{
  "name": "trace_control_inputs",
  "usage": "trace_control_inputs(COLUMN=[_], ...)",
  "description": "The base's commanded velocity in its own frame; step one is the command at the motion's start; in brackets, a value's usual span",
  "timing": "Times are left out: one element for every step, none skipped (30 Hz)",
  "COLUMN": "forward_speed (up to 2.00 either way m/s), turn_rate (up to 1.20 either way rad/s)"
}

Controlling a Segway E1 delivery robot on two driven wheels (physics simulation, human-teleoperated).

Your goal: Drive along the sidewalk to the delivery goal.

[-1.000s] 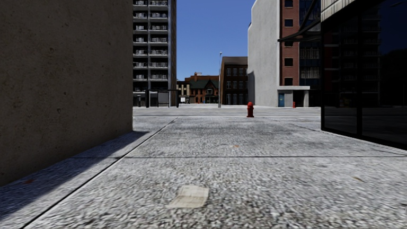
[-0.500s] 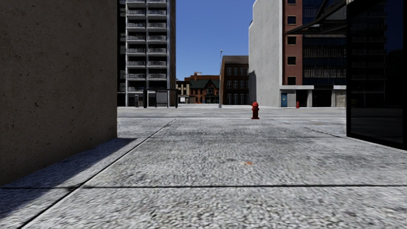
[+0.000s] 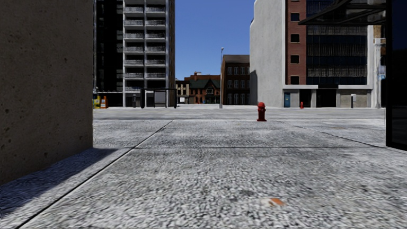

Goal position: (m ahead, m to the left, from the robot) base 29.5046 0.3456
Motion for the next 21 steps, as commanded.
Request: trace_control_inputs(forward_speed=[2.00,2.00,2.00,2.00,2.00,2.00,2.00,2.00,2.00,2.00,2.00,2.00,2.00,2.00,2.00,2.00,2.00,2.00,2.00,2.00,2.00], turn_rate=[0.00,0.00,0.00,0.00,0.00,0.00,0.00,0.00,0.00,0.00,0.08,0.24,0.33,0.33,0.37,0.39,0.39,0.42,0.50,0.53,0.54])
